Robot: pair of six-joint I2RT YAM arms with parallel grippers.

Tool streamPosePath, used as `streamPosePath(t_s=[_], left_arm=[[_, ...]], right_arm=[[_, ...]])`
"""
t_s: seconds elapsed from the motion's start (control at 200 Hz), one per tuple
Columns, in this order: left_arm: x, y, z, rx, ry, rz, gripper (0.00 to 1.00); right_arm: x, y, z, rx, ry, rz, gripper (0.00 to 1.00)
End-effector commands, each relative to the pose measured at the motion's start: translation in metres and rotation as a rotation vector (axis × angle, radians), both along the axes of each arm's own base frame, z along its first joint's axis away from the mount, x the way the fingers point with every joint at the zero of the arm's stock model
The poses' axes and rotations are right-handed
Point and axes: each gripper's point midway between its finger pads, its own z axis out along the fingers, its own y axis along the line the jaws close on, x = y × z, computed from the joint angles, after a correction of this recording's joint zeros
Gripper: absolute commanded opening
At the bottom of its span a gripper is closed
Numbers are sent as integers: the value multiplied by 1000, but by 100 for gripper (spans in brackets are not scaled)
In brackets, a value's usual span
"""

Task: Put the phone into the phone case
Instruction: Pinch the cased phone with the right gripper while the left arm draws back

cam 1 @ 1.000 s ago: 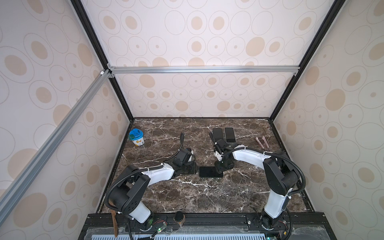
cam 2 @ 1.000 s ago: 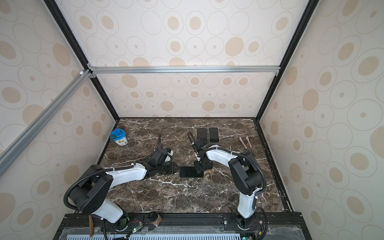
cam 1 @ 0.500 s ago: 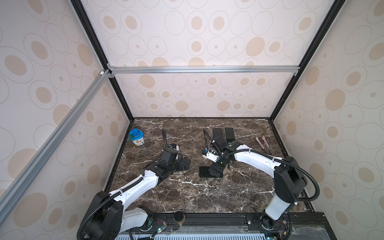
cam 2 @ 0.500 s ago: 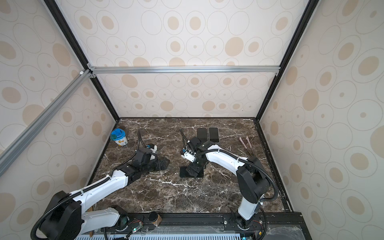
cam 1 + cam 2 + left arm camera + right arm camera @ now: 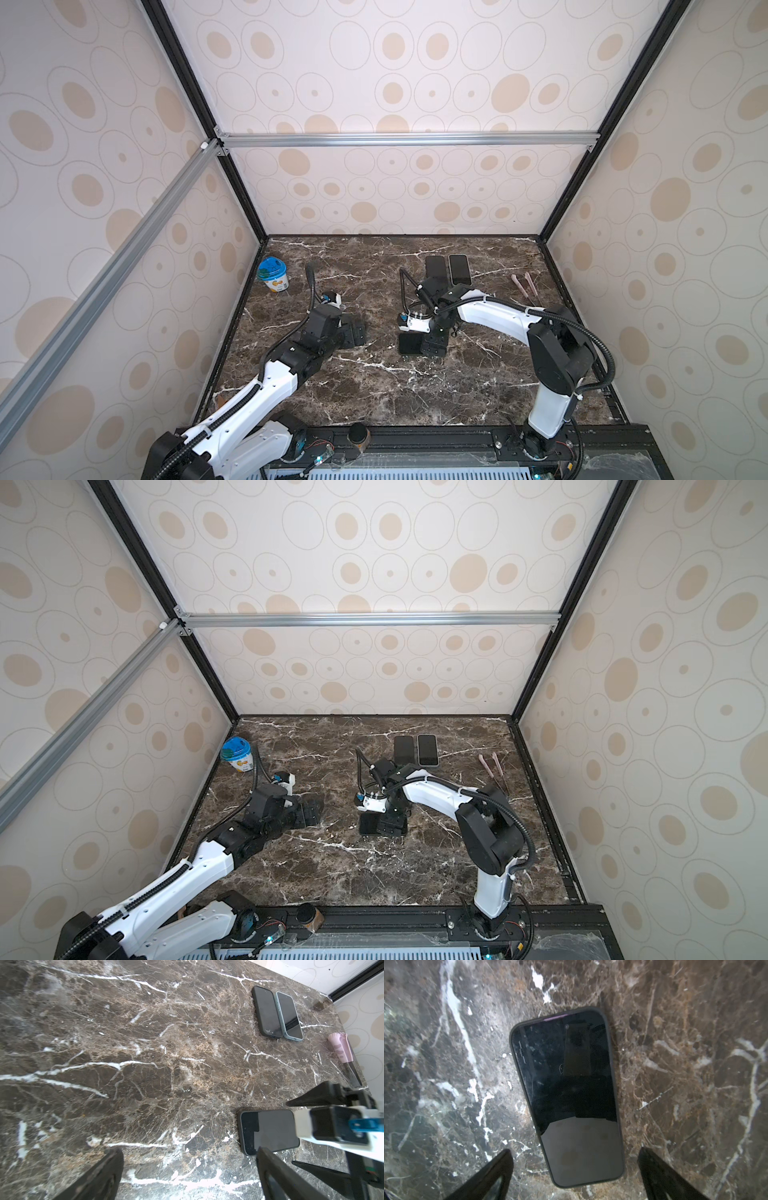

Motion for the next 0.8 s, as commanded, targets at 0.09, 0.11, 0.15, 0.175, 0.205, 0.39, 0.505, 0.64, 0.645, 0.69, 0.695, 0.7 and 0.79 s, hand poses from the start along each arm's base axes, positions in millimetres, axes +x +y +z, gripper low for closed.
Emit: streamPosePath(t_s=[0.09,0.11,0.15,0.175,0.205,0.39,0.505,0.64,0.645,0.69,0.695,0.7,0.79], left_arm=[[-5,12,6,34,-19,22,100],[-5,13,6,35,-19,22,100],[-6,13,8,34,-24,24,100],[-6,14,8,33,-26,26,100],[-7,15,9,34,-26,28,100],[-8,17,13,33,-40,36,100],[-8,18,15,33,-46,37,100],[-7,17,15,33,-47,35,100],[-7,18,15,33,-47,36,100],[-7,18,16,33,-49,37,100],[-7,18,16,33,-50,37,100],[-7,18,16,32,-51,37,100],[-6,18,17,34,-53,39,100]], right_arm=[[3,9,-8,-5,13,87,97],[3,9,-9,-7,18,90,97],[2,9,-11,-11,26,93,97],[2,9,-13,-14,31,93,97],[1,8,-15,-17,36,96,96],[1,7,-26,-35,49,92,96],[2,7,-30,-34,46,88,96],[3,7,-35,-41,46,80,96],[3,7,-35,-42,46,80,96],[2,7,-37,-48,50,80,95],[2,7,-37,-48,51,81,95],[2,7,-37,-48,51,82,95],[3,7,-42,-64,48,77,94]])
